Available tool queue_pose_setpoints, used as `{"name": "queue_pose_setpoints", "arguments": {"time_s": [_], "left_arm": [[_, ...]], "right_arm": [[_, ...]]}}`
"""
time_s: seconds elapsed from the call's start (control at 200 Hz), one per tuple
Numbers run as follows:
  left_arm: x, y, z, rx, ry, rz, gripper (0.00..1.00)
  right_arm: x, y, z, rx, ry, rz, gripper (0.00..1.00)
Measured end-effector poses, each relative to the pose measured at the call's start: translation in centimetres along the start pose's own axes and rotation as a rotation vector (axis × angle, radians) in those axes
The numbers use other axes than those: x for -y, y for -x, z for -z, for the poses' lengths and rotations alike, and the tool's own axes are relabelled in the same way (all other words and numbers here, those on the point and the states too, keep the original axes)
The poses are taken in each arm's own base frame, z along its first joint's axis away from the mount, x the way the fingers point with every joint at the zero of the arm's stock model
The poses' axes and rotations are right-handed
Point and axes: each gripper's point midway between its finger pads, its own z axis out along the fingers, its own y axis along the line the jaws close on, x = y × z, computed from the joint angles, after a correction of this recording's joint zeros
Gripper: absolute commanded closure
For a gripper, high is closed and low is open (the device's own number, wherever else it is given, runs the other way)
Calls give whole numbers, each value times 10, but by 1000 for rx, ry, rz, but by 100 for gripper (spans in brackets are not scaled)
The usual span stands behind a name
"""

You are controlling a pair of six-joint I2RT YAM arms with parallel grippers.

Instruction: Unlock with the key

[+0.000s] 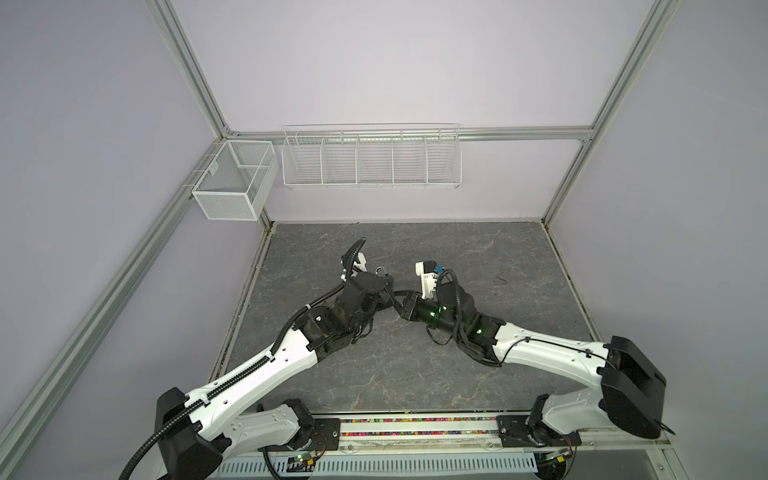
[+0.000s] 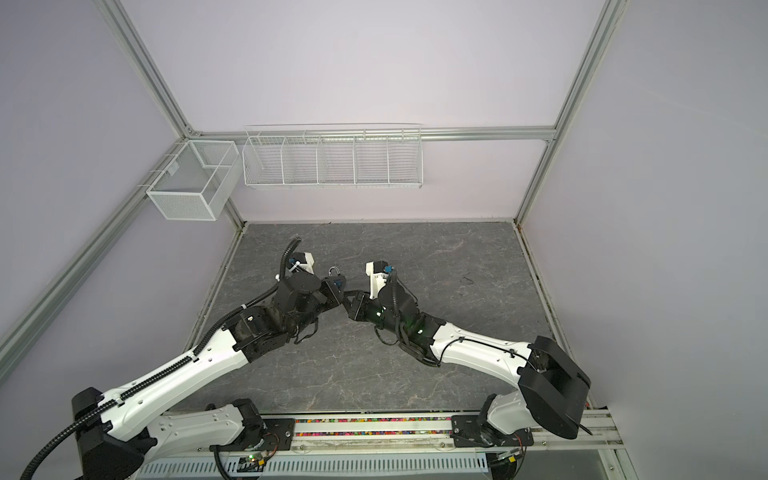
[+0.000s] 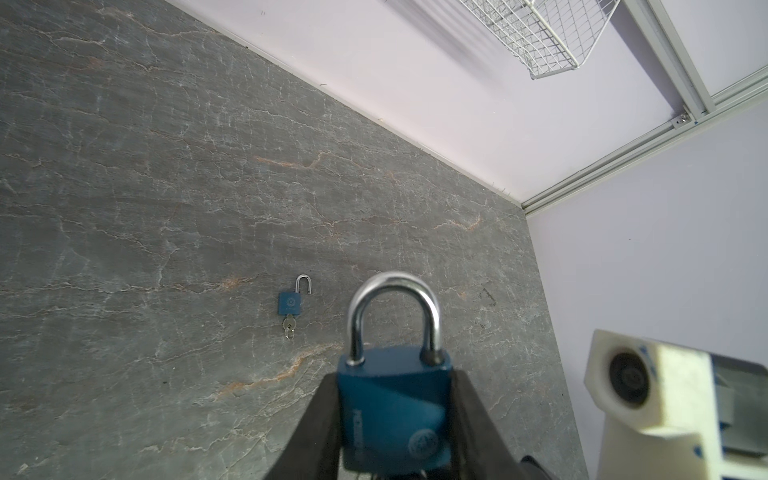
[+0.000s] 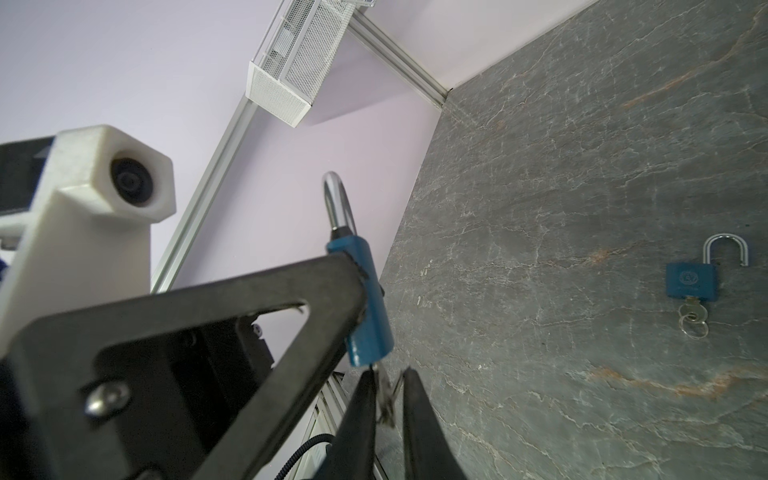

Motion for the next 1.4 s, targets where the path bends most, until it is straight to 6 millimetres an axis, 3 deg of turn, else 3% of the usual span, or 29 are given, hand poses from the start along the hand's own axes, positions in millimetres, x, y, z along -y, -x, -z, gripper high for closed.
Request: {"name": "queue_pose_setpoints", "arguments": {"time_s": [0.365, 0.755, 1.399], "left_arm": [[3, 5, -1, 17, -17, 29, 100], [4, 6, 0, 23, -56, 82, 100], [15, 9, -5, 43, -191, 235, 100]], "right_arm": [[-4, 8, -3, 10, 5, 6, 94], [-7, 9, -1, -17, 31, -30, 94], [-13, 22, 7, -67, 96, -230, 94]]}}
